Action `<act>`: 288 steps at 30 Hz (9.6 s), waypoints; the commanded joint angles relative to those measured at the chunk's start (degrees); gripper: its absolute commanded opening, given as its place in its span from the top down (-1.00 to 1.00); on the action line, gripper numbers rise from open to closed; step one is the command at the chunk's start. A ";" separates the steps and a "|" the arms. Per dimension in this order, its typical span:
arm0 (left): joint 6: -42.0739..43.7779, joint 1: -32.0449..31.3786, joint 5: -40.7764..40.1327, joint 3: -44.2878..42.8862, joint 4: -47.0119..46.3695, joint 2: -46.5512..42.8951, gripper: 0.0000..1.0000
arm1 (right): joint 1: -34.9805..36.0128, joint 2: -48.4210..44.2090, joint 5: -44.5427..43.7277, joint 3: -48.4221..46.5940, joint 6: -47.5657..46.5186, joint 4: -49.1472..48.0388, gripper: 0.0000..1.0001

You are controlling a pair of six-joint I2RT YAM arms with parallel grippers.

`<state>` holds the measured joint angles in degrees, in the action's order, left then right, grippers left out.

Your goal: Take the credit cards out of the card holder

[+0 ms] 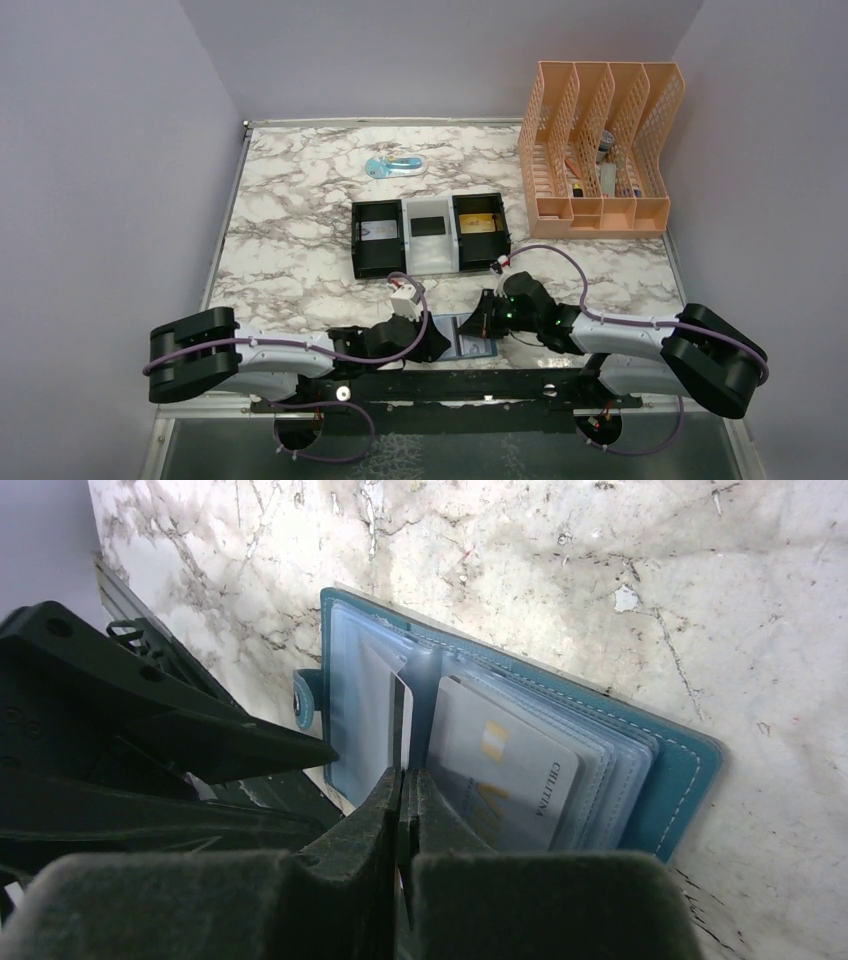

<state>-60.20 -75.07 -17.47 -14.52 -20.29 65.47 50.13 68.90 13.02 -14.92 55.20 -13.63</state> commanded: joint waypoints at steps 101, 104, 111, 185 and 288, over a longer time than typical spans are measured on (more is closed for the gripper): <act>22.38 49.11 3.75 -27.36 47.94 -14.25 -0.98 | 0.70 2.47 -2.82 -20.41 -49.81 -11.07 0.98; 23.84 54.00 3.34 -28.44 50.24 -18.01 -0.98 | 1.13 7.89 -5.22 -25.78 -54.65 -9.20 0.98; 33.08 55.90 -2.82 -33.42 57.50 -19.86 -0.98 | 2.37 20.56 -4.31 -38.08 -62.75 -6.66 0.97; 33.75 57.93 -13.83 -29.09 57.59 -28.06 -0.98 | 6.37 62.22 -23.86 -80.78 -108.62 20.60 -0.28; -2.34 6.20 3.86 -9.93 6.30 9.83 0.14 | 6.29 -16.18 -19.48 0.61 -8.78 13.96 0.57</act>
<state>-61.34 -68.16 -11.90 -25.28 -12.43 74.48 56.18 54.37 -7.05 -14.81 46.87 0.23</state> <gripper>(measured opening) 0.438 0.230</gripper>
